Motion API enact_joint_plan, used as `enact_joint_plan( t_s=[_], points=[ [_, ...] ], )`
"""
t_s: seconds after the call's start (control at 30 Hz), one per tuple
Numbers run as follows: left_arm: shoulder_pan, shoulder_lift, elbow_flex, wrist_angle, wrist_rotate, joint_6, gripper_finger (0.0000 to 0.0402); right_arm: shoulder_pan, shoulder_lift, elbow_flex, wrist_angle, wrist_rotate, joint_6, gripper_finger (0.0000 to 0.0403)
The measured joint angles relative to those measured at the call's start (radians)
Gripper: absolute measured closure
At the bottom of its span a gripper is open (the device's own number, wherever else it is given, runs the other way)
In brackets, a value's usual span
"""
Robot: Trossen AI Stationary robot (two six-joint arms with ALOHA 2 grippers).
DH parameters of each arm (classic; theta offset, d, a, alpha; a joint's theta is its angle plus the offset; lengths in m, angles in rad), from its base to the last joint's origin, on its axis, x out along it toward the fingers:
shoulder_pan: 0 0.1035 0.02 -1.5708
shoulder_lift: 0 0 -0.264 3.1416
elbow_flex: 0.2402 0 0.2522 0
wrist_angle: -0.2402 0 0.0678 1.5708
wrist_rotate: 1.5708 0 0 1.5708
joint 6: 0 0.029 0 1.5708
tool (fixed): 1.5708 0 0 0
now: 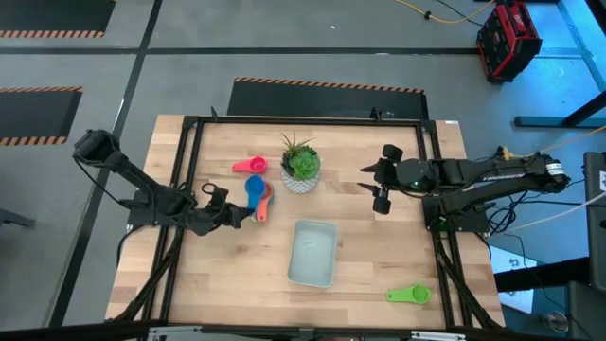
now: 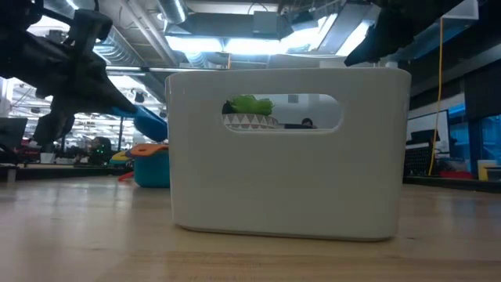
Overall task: Nest measuring cups in basket
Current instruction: Stack the blue measuring cup on top of the orange measuring cup
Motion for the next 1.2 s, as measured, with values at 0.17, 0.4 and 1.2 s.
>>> enact_joint_plan(
  t_s=[0.17, 0.4, 1.2],
  points=[
    [0.037, 0.014, 0.0, 0.018, 0.036, -0.001, 0.04, 0.0, 0.0, 0.0, 0.0, 0.0, 0.0, 0.0205],
    [0.059, 0.052, -0.001, 0.066, 0.061, -0.002, 0.04, 0.0, 0.0, 0.0, 0.0, 0.0, 0.0, 0.0205],
    [0.059, 0.108, 0.0, 0.119, 0.118, -0.051, 0.0373, 0.0, 0.001, 0.0, 0.0, 0.0, 0.0, 0.0205]
  ],
)
